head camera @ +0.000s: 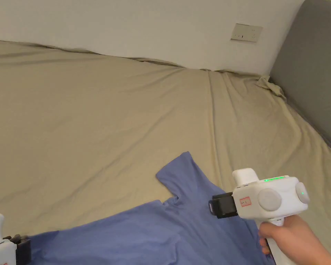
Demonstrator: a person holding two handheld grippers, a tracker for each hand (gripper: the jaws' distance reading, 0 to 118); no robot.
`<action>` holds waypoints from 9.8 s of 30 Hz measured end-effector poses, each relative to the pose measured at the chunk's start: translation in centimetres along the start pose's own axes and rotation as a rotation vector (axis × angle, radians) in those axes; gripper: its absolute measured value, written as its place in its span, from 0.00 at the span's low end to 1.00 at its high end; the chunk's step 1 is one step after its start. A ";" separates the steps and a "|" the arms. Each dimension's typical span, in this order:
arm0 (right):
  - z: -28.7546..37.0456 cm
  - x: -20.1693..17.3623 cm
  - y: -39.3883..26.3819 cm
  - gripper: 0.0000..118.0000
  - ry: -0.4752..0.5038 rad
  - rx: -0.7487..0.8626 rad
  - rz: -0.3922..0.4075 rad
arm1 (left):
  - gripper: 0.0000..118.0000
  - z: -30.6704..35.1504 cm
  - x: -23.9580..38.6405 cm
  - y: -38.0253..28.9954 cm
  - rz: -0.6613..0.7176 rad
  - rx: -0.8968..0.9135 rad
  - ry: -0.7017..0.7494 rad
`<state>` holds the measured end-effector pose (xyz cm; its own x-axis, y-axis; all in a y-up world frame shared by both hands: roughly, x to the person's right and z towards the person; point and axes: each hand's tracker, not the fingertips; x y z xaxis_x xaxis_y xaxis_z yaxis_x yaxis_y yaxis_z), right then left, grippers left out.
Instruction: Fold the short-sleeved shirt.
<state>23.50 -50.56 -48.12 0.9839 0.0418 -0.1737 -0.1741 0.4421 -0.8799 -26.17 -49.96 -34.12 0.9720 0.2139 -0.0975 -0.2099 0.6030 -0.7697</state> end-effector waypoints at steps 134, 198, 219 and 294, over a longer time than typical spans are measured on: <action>13.3 -5.5 -23.6 1.00 -0.050 0.008 -0.037 | 1.00 10.1 -8.5 -7.1 -0.118 -0.259 -0.109; 13.0 -0.2 -24.3 0.11 0.383 0.140 -0.667 | 0.08 9.6 -11.6 -7.9 0.400 -0.148 -0.279; 0.5 -3.0 -4.2 0.09 -0.126 0.187 -0.226 | 0.08 -6.6 -4.7 6.0 0.207 -0.058 0.019; 12.1 -2.6 -12.9 0.18 0.090 0.088 -0.117 | 0.01 6.4 -7.6 0.2 -0.056 -0.077 -0.025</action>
<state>23.70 -45.55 -31.03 0.9891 -0.0930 -0.1142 -0.0502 0.5161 -0.8550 -34.31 -46.51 -29.48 0.9788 0.2011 -0.0383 -0.1458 0.5538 -0.8198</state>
